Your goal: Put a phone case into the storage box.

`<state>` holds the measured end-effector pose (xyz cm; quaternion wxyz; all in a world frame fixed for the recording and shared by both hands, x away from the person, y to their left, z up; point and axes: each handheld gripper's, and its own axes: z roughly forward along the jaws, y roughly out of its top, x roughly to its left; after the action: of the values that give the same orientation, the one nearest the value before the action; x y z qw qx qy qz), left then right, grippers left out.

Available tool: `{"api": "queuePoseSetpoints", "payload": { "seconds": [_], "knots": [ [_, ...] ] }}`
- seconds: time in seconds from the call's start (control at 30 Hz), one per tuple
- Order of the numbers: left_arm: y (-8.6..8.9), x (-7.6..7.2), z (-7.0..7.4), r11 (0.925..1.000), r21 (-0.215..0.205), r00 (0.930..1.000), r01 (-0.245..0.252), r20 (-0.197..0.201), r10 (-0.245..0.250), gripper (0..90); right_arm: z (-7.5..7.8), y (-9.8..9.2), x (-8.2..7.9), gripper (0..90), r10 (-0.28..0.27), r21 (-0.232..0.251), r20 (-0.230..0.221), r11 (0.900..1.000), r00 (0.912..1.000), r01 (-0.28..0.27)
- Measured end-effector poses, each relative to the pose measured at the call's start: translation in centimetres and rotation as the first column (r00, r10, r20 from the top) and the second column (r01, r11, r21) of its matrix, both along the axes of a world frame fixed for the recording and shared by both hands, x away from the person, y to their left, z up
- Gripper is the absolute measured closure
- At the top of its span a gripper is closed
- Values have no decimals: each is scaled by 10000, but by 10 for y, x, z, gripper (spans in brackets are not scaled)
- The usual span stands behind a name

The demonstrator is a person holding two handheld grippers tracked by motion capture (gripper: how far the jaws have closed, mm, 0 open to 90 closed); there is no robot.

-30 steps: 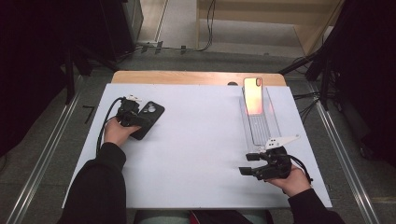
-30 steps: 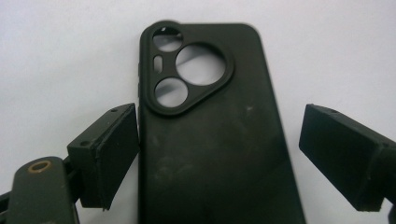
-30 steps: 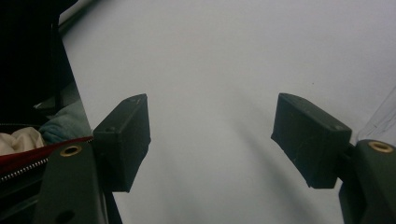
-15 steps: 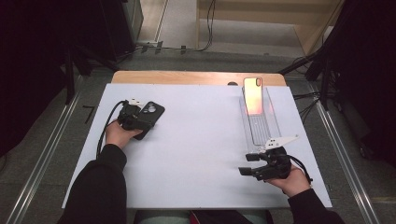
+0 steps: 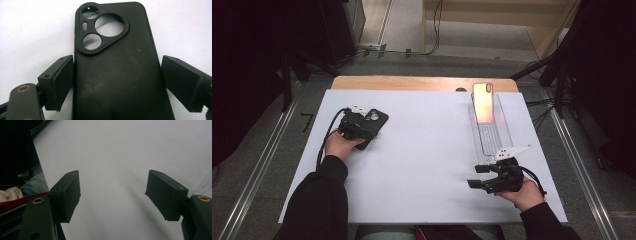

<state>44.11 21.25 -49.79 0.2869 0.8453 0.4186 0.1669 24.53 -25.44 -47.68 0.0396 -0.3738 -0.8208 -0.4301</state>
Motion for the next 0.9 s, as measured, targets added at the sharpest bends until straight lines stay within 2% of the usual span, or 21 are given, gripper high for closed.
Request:
{"api": "queuePoseSetpoints", "payload": {
  "seconds": [0.2,0.3,0.37,0.73,0.9],
  "knots": [
    [1,0,2,9999,-102,9999,20,-144,-22,149,0,0,0,259,1,10,-6,10000,10000,-1],
    [2,0,3,9993,-367,9996,-14,-278,4,151,0,0,0,259,22,8,-1,10000,10000,-22],
    [3,0,6,9992,-401,9997,6,-259,-17,152,0,0,0,259,25,6,7,10000,10000,-25],
    [-3,-10,35,9921,-1242,9998,192,3,-193,151,1,0,0,259,4,84,84,10000,10000,-4],
    [-13,-18,51,9904,-1277,9984,532,-105,-550,151,3,1,0,259,-77,150,101,9999,9999,75]
  ]
}}
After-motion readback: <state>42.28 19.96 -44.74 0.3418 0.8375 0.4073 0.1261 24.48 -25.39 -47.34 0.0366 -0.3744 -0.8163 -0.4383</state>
